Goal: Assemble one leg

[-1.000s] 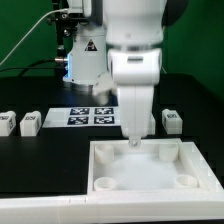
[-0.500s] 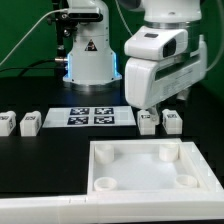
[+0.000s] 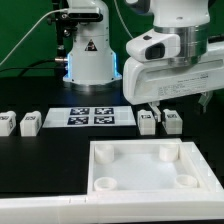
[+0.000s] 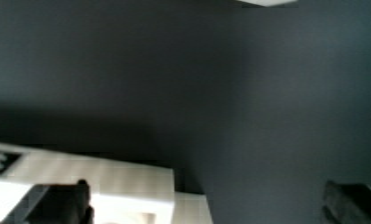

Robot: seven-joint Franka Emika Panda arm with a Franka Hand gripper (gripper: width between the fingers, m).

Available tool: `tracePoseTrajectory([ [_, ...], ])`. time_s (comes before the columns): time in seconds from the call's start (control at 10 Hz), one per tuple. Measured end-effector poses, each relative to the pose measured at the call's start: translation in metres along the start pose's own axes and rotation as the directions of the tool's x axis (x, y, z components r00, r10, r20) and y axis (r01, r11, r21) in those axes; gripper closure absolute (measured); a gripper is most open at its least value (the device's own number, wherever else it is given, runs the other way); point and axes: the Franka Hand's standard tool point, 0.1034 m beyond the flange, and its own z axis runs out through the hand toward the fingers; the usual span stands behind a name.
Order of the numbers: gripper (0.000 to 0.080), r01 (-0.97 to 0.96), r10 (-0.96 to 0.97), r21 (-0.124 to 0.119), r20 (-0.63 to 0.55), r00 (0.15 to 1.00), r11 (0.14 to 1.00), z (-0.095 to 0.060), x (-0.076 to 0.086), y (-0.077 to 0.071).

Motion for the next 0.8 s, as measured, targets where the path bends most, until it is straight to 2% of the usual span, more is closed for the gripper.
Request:
tracePoseTrajectory([
  [0.1, 0.015, -0.013, 0.013, -0.006, 0.045, 0.999, 1.0, 0.008, -0.011, -0.008],
  [0.3, 0.015, -0.005, 0.005, -0.004, 0.055, 0.998, 1.0, 0.012, -0.017, -0.013],
  [0.4, 0.015, 0.0, 0.005, -0.029, 0.189, 0.982, 1.0, 0.01, -0.03, -0.013],
  [0.5, 0.015, 0.0, 0.006, -0.029, 0.227, 0.974, 1.0, 0.007, -0.019, -0.015],
  [0.6, 0.015, 0.008, 0.007, -0.042, 0.344, 0.939, 0.999, 0.009, -0.027, -0.012],
  [0.7, 0.015, 0.017, 0.012, -0.053, 0.496, 0.868, 0.998, 0.007, -0.032, -0.01],
  [0.8, 0.015, 0.018, 0.016, -0.053, 0.58, 0.815, 0.998, 0.009, -0.027, -0.011],
])
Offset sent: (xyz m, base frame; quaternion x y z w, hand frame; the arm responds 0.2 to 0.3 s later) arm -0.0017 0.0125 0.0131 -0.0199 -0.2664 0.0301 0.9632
